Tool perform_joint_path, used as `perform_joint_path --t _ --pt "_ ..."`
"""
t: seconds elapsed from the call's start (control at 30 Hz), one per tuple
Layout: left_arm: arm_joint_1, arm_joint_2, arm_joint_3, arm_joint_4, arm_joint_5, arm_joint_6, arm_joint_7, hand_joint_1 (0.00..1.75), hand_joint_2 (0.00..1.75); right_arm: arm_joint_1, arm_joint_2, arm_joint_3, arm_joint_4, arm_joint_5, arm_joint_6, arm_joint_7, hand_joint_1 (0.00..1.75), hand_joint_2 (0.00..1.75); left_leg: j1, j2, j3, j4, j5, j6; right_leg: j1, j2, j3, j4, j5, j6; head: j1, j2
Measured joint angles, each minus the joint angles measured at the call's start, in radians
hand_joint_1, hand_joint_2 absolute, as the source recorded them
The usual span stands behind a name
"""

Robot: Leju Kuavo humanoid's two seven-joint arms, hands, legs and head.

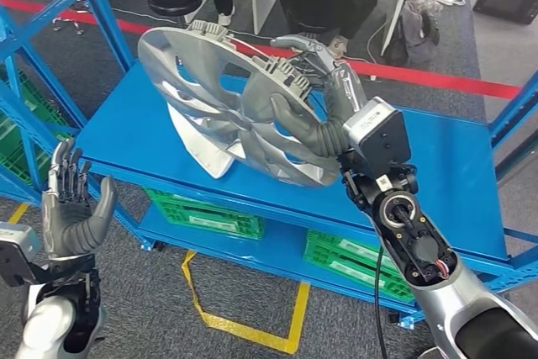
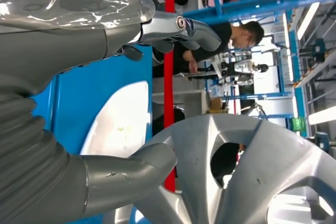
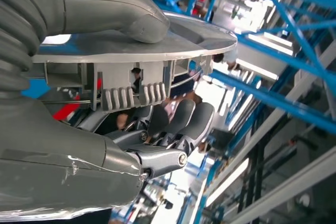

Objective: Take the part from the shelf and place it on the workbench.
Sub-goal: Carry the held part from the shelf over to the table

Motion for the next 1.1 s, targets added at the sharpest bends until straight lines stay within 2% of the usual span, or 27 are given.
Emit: perform_joint_path --t 0.03,0.1,0.13,0.17,0.2,0.23,0.3,0.33,0.37,0.4,0.43,0.47,0.5,0.57,0.63,0.67,0.7,0.77,0.8,0.83,0.87,0.9,0.93,1.0,1.03,1.07,1.1 --pt "-0.001 0.0 0.0 0.0 -0.001 0.0 -0.001 0.0 1.75 0.0 0.0 0.0 0.0 -0.004 0.002 0.0 1.75 1.75 -0.005 0.005 0.012 -0.023 0.002 0.006 0.003 -0.008 0.003 0.0 -0.004 0.005 0.002 0.0" --pt "-0.001 0.0 0.0 0.0 -0.001 0.0 -0.002 0.0 1.75 -0.001 0.0 0.0 -0.001 -0.011 0.005 -0.001 1.75 1.75 -0.01 -0.016 0.013 -0.027 -0.001 0.017 0.003 -0.026 0.01 -0.003 -0.01 0.015 0.007 0.0" --pt "-0.001 0.0 0.0 -0.001 -0.001 0.0 -0.002 0.0 1.75 0.0 0.0 0.0 -0.001 -0.013 0.007 -0.001 1.75 1.75 -0.009 -0.027 0.017 -0.03 -0.002 0.022 0.001 -0.025 0.011 0.001 -0.017 0.02 0.008 0.0" --pt "-0.001 0.0 0.0 -0.001 -0.002 0.0 -0.003 0.0 1.75 0.0 0.0 0.0 -0.002 -0.013 0.008 -0.001 1.75 1.75 -0.006 -0.036 0.022 -0.033 -0.002 0.028 -0.002 -0.011 0.007 0.018 -0.031 0.024 0.01 0.0" --pt "-0.002 -0.001 0.0 -0.002 -0.002 0.0 -0.003 0.0 1.75 0.001 0.0 0.0 -0.002 -0.013 0.009 -0.001 1.75 1.75 -0.003 -0.046 0.027 -0.036 -0.002 0.034 -0.004 0.011 -0.009 0.056 -0.054 0.027 0.013 0.0" --pt "-0.002 -0.001 0.0 -0.002 -0.002 0.0 -0.004 0.0 1.75 0.002 0.0 0.0 -0.003 -0.013 0.01 -0.001 1.75 1.75 -0.001 -0.056 0.032 -0.037 -0.002 0.038 -0.006 0.039 -0.038 0.117 -0.083 0.029 0.018 0.0" --pt "-0.002 -0.002 0.0 -0.002 -0.003 0.0 -0.004 0.0 1.75 0.003 0.0 0.0 -0.004 -0.013 0.01 -0.002 1.75 1.75 -0.001 -0.078 0.034 -0.036 -0.005 0.042 -0.006 0.071 -0.114 0.261 -0.134 0.03 0.028 0.0" --pt "-0.001 -0.002 0.0 -0.002 -0.003 0.0 -0.004 0.0 1.75 0.005 0.0 0.0 -0.004 -0.014 0.011 -0.002 1.75 1.75 -0.002 -0.092 0.035 -0.035 -0.005 0.043 -0.005 0.076 -0.141 0.302 -0.137 0.03 0.031 0.0" --pt "0.0 -0.002 0.0 -0.002 -0.002 0.001 -0.004 0.0 1.75 0.008 0.0 0.0 -0.004 -0.017 0.012 -0.002 1.75 1.75 -0.002 -0.106 0.036 -0.034 -0.006 0.043 -0.005 0.079 -0.15 0.302 -0.119 0.029 0.032 0.0" --pt "0.0 -0.002 0.0 -0.002 -0.002 0.002 -0.004 0.0 1.75 0.009 0.0 0.0 -0.005 -0.022 0.014 -0.002 1.75 1.75 -0.003 -0.122 0.038 -0.033 -0.008 0.043 -0.005 0.083 -0.138 0.26 -0.082 0.026 0.034 0.0" --pt "0.0 -0.002 0.0 -0.002 -0.002 0.003 -0.004 0.0 1.75 0.01 0.0 0.0 -0.005 -0.027 0.016 -0.002 1.75 1.75 -0.002 -0.136 0.041 -0.032 -0.01 0.041 -0.005 0.093 -0.113 0.189 -0.035 0.022 0.037 0.0" --pt "0.0 -0.002 0.0 -0.002 -0.002 0.004 -0.004 0.0 1.75 0.01 0.0 0.0 -0.006 -0.032 0.018 -0.002 1.75 1.75 -0.003 -0.149 0.042 -0.03 -0.011 0.038 -0.006 0.116 -0.086 0.12 0.001 0.017 0.04 0.0" --pt "0.0 -0.002 0.0 -0.002 -0.002 0.006 -0.004 0.0 1.75 0.009 0.0 0.0 -0.007 -0.038 0.02 -0.003 1.75 1.75 -0.002 -0.161 0.04 -0.028 -0.012 0.035 -0.008 0.137 -0.06 0.061 0.025 0.014 0.04 0.0" --pt "0.001 -0.002 0.0 -0.002 -0.002 0.01 -0.005 0.0 1.75 0.008 0.0 0.001 -0.009 -0.045 0.022 -0.004 1.75 1.75 0.003 -0.181 0.03 -0.028 -0.007 0.025 -0.007 0.16 -0.038 0.016 0.029 0.01 0.042 0.0" --pt "0.005 -0.002 0.0 -0.002 -0.003 0.011 -0.005 0.0 1.75 0.006 0.001 0.002 -0.013 -0.049 0.025 -0.005 1.75 1.75 0.008 -0.197 0.022 -0.029 -0.003 0.013 -0.007 0.139 -0.029 0.002 0.03 0.004 0.045 0.0" --pt "0.006 -0.002 0.0 -0.003 -0.003 0.011 -0.006 0.0 1.75 0.006 0.001 0.002 -0.015 -0.049 0.026 -0.005 1.75 1.75 0.006 -0.183 0.017 -0.02 -0.01 0.008 -0.009 0.127 -0.024 -0.005 0.033 0.0 0.043 0.0" --pt "0.005 -0.002 0.0 -0.004 -0.004 0.012 -0.006 0.0 1.75 0.006 0.002 0.002 -0.016 -0.051 0.028 -0.005 1.75 1.75 0.003 -0.157 0.003 0.009 -0.027 0.004 -0.011 0.113 -0.018 -0.012 0.036 -0.006 0.037 0.0" --pt "0.003 -0.002 0.0 -0.005 -0.004 0.013 -0.006 0.0 1.75 0.007 0.003 0.002 -0.018 -0.057 0.031 -0.006 1.75 1.75 0.001 -0.091 -0.06 0.131 -0.084 -0.005 -0.008 0.086 -0.013 -0.019 0.037 -0.014 0.024 0.0" --pt "0.003 -0.002 0.0 -0.005 -0.004 0.013 -0.006 0.0 1.75 0.008 0.003 0.002 -0.019 -0.06 0.032 -0.007 1.75 1.75 0.004 -0.073 -0.099 0.204 -0.11 -0.009 -0.007 0.071 -0.013 -0.02 0.037 -0.016 0.018 0.0" --pt "0.005 -0.002 0.0 -0.004 -0.004 0.013 -0.006 0.0 1.75 0.009 0.003 0.002 -0.019 -0.063 0.033 -0.007 1.75 1.75 0.008 -0.065 -0.128 0.255 -0.122 -0.012 -0.005 0.058 -0.013 -0.02 0.035 -0.016 0.015 0.0" --pt "0.007 -0.002 0.0 -0.004 -0.004 0.013 -0.006 0.0 1.75 0.01 0.003 0.002 -0.019 -0.064 0.033 -0.007 1.75 1.75 0.011 -0.06 -0.139 0.269 -0.117 -0.015 -0.005 0.044 -0.013 -0.019 0.034 -0.016 0.012 0.0" --pt "0.008 -0.002 0.0 -0.004 -0.004 0.013 -0.006 0.0 1.75 0.011 0.003 0.003 -0.02 -0.065 0.033 -0.007 1.75 1.75 0.014 -0.056 -0.126 0.24 -0.095 -0.017 -0.005 0.032 -0.012 -0.019 0.033 -0.015 0.009 0.0" --pt "0.008 -0.002 0.0 -0.004 -0.004 0.013 -0.006 0.0 1.75 0.011 0.003 0.003 -0.02 -0.065 0.033 -0.007 1.75 1.75 0.017 -0.045 -0.092 0.173 -0.061 -0.018 -0.005 0.02 -0.01 -0.019 0.031 -0.012 0.007 0.0" --pt "0.006 -0.002 0.0 -0.004 -0.004 0.013 -0.006 0.0 1.75 0.011 0.003 0.003 -0.022 -0.065 0.034 -0.007 1.75 1.75 0.015 -0.005 -0.014 0.025 -0.009 -0.015 -0.002 0.001 -0.007 -0.017 0.024 -0.004 0.003 0.0" --pt "0.005 -0.002 0.0 -0.004 -0.004 0.013 -0.006 0.0 1.75 0.01 0.003 0.003 -0.023 -0.065 0.034 -0.007 1.75 1.75 0.012 0.008 0.009 -0.018 0.002 -0.01 0.001 -0.008 -0.005 -0.017 0.021 0.002 0.003 0.0" --pt "0.003 -0.003 0.0 -0.004 -0.004 0.013 -0.007 0.0 1.75 0.009 0.003 0.003 -0.024 -0.066 0.034 -0.007 1.75 1.75 0.009 0.011 0.018 -0.034 0.002 -0.003 0.004 -0.016 -0.002 -0.016 0.017 0.007 0.005 0.0" --pt "0.002 -0.003 0.0 -0.004 -0.004 0.013 -0.007 0.0 1.75 0.008 0.003 0.003 -0.025 -0.066 0.034 -0.007 1.75 1.75 0.006 -0.001 0.018 -0.033 0.002 0.004 0.006 -0.026 0.001 -0.016 0.013 0.013 0.007 0.0"
